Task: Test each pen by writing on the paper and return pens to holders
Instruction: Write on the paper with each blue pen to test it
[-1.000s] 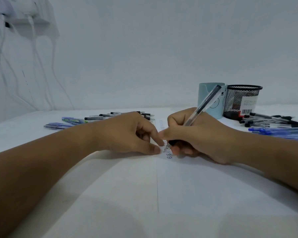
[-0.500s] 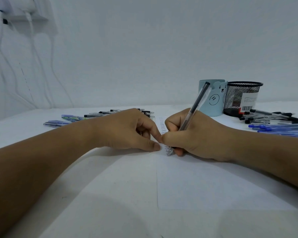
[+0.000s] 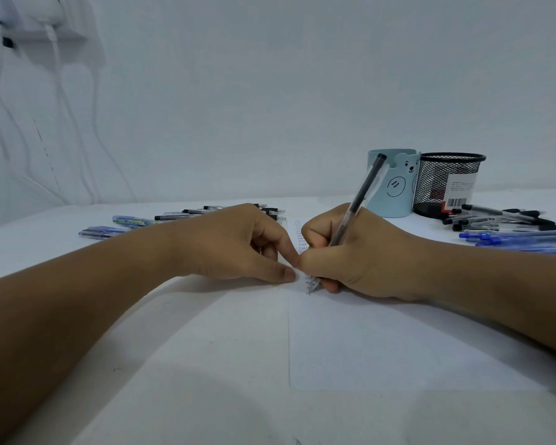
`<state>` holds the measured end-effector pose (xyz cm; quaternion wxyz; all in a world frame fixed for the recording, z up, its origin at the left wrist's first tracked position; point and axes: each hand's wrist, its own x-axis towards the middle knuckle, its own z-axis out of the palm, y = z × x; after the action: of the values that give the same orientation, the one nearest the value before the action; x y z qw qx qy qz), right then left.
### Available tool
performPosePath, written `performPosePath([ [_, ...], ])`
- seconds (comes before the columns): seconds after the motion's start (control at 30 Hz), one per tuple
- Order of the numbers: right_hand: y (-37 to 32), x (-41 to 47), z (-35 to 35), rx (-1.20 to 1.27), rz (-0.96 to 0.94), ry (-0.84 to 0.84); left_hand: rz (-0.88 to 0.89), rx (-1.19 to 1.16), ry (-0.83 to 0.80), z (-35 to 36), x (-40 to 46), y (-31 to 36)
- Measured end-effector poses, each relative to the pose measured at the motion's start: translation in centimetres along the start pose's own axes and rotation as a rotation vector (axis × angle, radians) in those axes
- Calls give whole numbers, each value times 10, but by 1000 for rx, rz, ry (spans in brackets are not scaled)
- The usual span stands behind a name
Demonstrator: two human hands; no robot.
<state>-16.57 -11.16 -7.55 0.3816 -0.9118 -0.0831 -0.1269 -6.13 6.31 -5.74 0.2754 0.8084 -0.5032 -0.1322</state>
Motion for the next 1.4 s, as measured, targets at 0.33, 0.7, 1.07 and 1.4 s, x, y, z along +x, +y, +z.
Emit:
performPosePath([
  [0.33,3,0,-1,30,-34,1,-9,2,6,0,1,0],
  [0.7,5,2,-2,8,-61,-7,-13,3,4,-1,-1,1],
  [1.07,7,2,-2,87,-91,28,-17,-3,2,-1,0,1],
  [1.4,5,3,-1,141,-71,12,-15,-5,0,-1,0,1],
])
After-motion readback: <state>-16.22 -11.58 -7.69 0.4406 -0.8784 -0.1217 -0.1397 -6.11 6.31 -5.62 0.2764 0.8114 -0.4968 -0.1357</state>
